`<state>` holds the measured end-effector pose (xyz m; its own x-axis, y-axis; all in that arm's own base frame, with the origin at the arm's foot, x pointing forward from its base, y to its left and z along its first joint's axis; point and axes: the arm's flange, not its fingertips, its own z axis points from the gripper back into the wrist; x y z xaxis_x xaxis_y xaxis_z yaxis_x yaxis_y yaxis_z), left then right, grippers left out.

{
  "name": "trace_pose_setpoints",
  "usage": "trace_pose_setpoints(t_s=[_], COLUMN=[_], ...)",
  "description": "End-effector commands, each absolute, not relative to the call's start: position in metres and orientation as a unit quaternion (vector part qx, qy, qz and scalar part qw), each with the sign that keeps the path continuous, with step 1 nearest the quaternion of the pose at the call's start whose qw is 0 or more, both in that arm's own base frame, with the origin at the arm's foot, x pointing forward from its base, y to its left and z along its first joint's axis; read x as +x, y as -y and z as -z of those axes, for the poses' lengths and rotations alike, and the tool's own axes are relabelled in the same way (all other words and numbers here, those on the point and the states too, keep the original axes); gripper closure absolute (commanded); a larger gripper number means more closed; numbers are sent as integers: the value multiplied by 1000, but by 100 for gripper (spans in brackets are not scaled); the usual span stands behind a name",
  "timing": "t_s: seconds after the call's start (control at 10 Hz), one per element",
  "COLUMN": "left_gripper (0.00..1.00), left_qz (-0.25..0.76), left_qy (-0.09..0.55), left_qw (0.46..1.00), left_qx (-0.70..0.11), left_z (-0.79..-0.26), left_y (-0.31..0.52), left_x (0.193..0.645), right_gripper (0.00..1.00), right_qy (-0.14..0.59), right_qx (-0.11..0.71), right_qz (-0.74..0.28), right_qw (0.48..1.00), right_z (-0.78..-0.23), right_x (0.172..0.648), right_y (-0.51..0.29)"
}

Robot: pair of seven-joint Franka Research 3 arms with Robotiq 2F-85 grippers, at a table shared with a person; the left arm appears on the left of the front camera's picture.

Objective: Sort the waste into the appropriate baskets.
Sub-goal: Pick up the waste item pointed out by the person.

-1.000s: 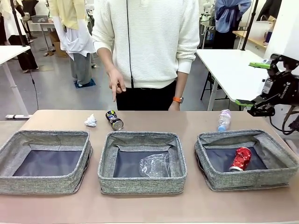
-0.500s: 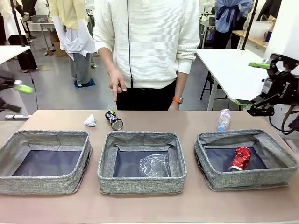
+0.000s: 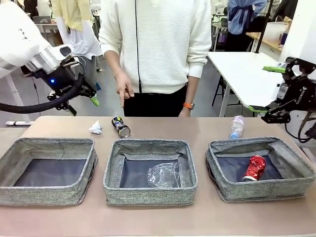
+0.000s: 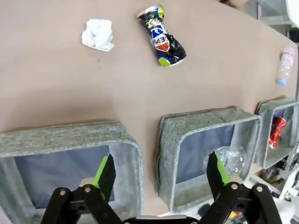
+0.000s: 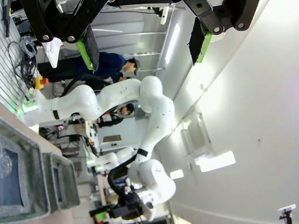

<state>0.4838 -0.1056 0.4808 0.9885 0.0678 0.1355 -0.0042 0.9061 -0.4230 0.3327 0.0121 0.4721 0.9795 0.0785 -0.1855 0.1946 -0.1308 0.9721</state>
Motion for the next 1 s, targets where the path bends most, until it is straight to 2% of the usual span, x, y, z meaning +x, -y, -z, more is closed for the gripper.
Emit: trace_pose_setpoints(t_s=[0.0, 0.1, 0.2, 0.3, 0.5, 0.8, 0.9], left_gripper=[0, 0, 0, 0, 0, 0, 0], left_qz=[-13, -13, -17, -52, -84, -137, -156], left_qy=[73, 73, 73, 81, 38, -6, -1], left_qw=[974, 974, 973, 976, 982, 985, 982], left_qx=[-212, -212, -219, -195, -166, -108, -103], left_z=[-495, -495, -485, -483, -469, -416, -396], left_y=[97, 97, 104, 133, 196, 228, 232], left_x=[459, 459, 479, 489, 526, 569, 579], right_gripper=[0, 0, 0, 0, 0, 0, 0], right_qy=[-89, -89, -89, -89, -89, -89, -89], right_qx=[755, 755, 755, 755, 755, 755, 755], right_qz=[43, 43, 43, 43, 43, 43, 43], right_qw=[648, 648, 648, 648, 648, 648, 648], right_z=[-476, -476, -476, -476, -476, -476, -476], right_x=[332, 332, 332, 332, 332, 332, 332], right_y=[-12, -12, -12, -12, -12, -12, -12])
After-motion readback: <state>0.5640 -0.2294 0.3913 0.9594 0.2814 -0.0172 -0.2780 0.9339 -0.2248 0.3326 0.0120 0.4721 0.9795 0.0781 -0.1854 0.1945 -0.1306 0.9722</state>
